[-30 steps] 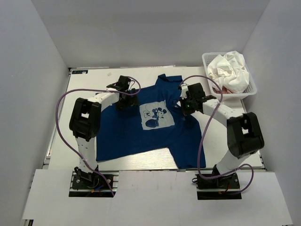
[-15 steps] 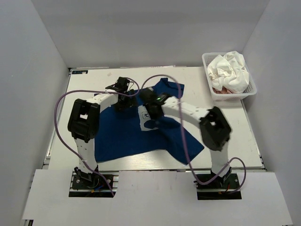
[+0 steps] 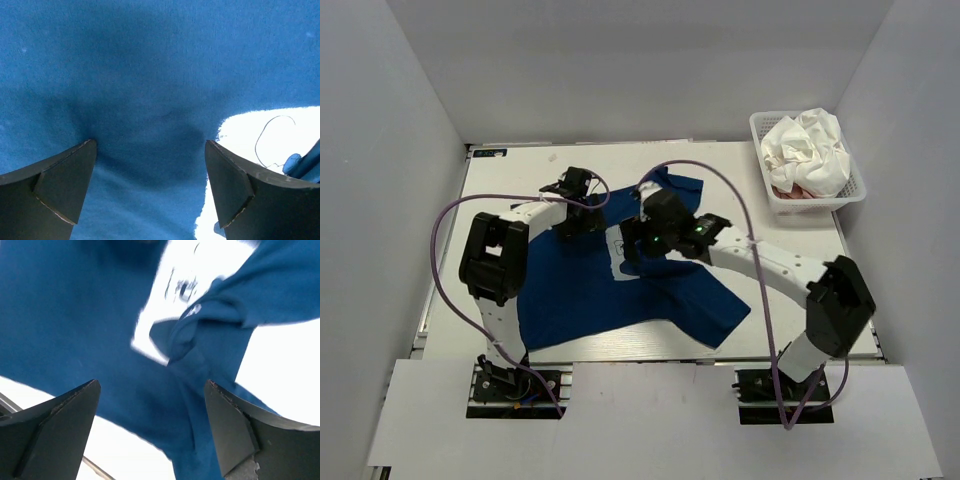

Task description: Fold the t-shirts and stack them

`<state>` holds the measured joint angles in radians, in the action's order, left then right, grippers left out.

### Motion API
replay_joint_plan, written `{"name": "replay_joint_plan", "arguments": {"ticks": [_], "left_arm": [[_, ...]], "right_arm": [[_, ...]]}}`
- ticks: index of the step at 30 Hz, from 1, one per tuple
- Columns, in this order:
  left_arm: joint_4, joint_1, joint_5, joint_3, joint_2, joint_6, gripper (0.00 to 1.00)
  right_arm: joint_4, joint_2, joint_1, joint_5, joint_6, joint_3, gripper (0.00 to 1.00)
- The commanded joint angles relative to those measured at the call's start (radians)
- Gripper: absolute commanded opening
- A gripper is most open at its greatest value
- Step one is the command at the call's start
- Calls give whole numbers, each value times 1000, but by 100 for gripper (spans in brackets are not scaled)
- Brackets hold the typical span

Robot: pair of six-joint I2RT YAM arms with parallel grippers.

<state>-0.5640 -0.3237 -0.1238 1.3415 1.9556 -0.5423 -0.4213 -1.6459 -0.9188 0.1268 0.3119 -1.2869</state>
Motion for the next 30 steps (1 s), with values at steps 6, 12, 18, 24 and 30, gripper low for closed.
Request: {"name": "replay_joint_plan", "arguments": {"ticks": [6, 12, 18, 24, 30], "left_arm": [[-53, 6, -13, -67, -50, 13, 100], [-43, 6, -22, -67, -41, 13, 100], [-43, 6, -33, -67, -41, 22, 100], [-34, 6, -33, -67, -41, 31, 100], [-34, 6, -42, -76, -41, 31, 100]], "right_arm": [[200, -18, 219, -187, 73, 86, 75], [141, -152, 219, -24, -95, -5, 75], [191, -247, 221, 12, -96, -34, 70], [274, -311, 218, 120, -68, -57, 60], [322, -361, 224, 267, -30, -78, 27]]}}
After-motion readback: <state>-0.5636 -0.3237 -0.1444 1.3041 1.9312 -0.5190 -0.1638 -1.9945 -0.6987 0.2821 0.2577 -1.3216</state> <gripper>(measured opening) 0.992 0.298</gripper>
